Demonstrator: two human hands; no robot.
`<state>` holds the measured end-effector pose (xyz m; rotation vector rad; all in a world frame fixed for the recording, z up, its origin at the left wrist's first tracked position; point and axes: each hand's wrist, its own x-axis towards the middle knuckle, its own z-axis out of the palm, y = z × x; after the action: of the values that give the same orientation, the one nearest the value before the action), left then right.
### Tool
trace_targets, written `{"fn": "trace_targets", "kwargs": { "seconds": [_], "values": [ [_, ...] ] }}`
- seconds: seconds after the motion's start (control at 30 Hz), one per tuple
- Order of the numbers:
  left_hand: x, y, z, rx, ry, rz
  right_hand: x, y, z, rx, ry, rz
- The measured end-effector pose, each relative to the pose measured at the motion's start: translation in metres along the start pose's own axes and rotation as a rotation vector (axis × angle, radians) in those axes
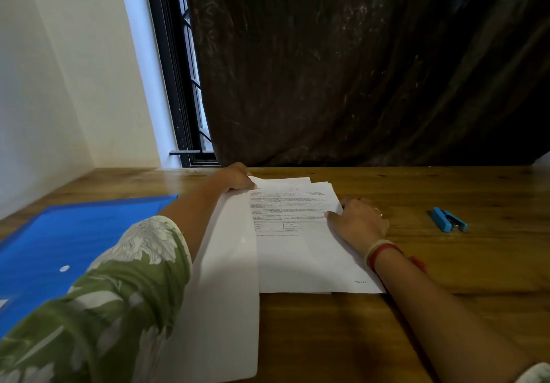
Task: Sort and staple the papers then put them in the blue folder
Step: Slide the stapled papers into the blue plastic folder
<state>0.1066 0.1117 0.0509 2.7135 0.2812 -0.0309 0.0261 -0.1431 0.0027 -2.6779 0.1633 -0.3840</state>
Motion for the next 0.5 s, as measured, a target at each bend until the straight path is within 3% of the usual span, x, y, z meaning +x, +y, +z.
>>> {"fn": "trace_targets", "kwargs": {
  "seconds": [0.3, 0.4, 0.5],
  "values": [
    [0.001, 0.001, -0.001, -0.103, -0.009, 0.109, 0.001, 0.002, 0.000, 0.068, -0.012, 0.004],
    [-0.002, 0.014, -0.005, -0.221, 0.043, 0.143, 0.002, 0.004, -0.005, 0.215, -0.040, 0.041],
    [-0.005, 0.029, -0.012, -0.330, 0.106, 0.166, 0.008, 0.007, -0.016, 0.524, -0.080, 0.089]
  ]
}}
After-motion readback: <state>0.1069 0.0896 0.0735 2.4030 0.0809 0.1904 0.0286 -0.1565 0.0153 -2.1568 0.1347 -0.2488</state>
